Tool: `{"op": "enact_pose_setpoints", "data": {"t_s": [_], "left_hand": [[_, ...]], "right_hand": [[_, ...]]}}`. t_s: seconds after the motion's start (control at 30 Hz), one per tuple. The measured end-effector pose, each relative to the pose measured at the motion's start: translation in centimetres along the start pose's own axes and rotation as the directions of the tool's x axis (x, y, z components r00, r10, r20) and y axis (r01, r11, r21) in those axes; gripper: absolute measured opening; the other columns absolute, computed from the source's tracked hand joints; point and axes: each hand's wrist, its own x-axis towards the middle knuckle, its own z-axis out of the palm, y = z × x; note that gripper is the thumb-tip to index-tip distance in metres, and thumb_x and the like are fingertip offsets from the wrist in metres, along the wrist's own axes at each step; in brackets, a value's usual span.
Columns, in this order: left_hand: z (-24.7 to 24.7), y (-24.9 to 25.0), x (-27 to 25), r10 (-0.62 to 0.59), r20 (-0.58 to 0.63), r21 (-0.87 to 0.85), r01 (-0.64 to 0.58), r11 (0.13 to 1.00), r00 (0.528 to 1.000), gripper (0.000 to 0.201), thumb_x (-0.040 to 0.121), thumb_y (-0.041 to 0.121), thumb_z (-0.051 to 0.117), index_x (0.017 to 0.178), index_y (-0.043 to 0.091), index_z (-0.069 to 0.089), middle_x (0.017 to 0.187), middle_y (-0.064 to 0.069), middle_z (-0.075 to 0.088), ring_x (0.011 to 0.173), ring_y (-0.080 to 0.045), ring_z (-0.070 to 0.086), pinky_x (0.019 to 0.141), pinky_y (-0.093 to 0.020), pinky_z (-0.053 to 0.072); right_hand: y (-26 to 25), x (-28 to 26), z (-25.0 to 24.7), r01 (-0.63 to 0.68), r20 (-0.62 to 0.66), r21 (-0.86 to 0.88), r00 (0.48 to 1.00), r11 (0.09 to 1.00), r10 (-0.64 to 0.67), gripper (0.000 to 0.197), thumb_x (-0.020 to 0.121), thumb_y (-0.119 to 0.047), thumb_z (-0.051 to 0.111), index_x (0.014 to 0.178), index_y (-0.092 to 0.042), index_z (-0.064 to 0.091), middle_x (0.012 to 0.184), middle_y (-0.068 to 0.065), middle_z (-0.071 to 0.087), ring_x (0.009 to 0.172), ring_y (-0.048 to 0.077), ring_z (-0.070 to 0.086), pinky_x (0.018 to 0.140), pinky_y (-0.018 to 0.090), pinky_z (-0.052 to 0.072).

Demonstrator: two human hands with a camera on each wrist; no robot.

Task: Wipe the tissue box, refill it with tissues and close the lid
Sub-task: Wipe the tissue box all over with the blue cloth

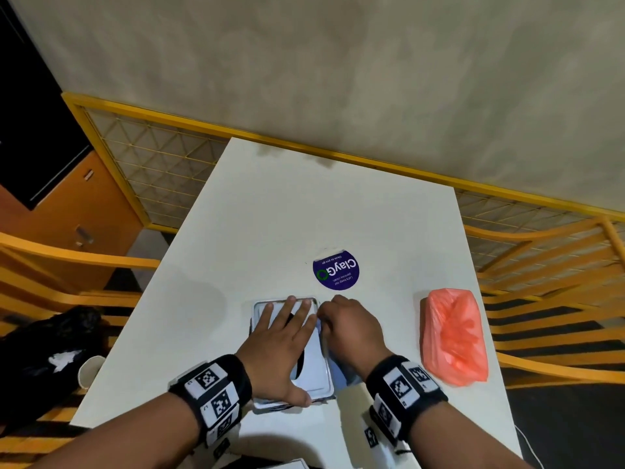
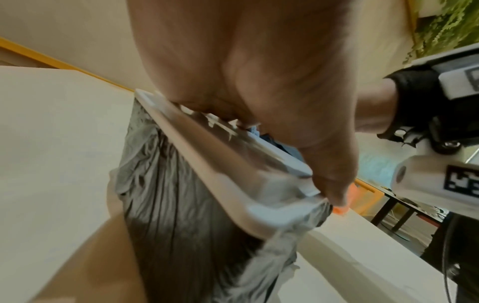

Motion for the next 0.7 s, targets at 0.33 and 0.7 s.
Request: {"op": "enact_pose_setpoints", "data": {"t_s": [0.33,0.7], "left_hand": [[-0.3,0.7,-1.1,-0.157,0.004,-0.014,0.157,0.987,0.988,0.139,0.058,0.083,0.062,0.159,0.013,-0.003,0.166,-0.014,-0.016,0.152,-0.036,-0.019,0.123,-0.055,-0.005],[-1.0,0.6,-1.3,-0.068,0.059,0.032,0.066,0.997,0.996,0.136,0.064,0.078,0.067,0.159,0.012,-0.005,0.166,-0.015,-0.016,0.151,-0.037,-0.021,0.123,-0.056,-0.004]], "right_hand": [[0.0,-4.8,2.0,0.007,0.048,0.008,0.999,1.0,-0.008,0.021,0.082,-0.023,0.042,0.079,-0.021,0.062,0.078,-0.002,0.054,0.072,0.022,0.053,0.055,0.038,0.044],[0.1,2.8,-0.5,-0.067,-0.046,-0.007,0.997,0.998,0.067,0.015,0.086,-0.016,0.05,0.087,-0.019,0.065,0.089,-0.001,0.059,0.081,0.022,0.056,0.06,0.032,0.048]]}}
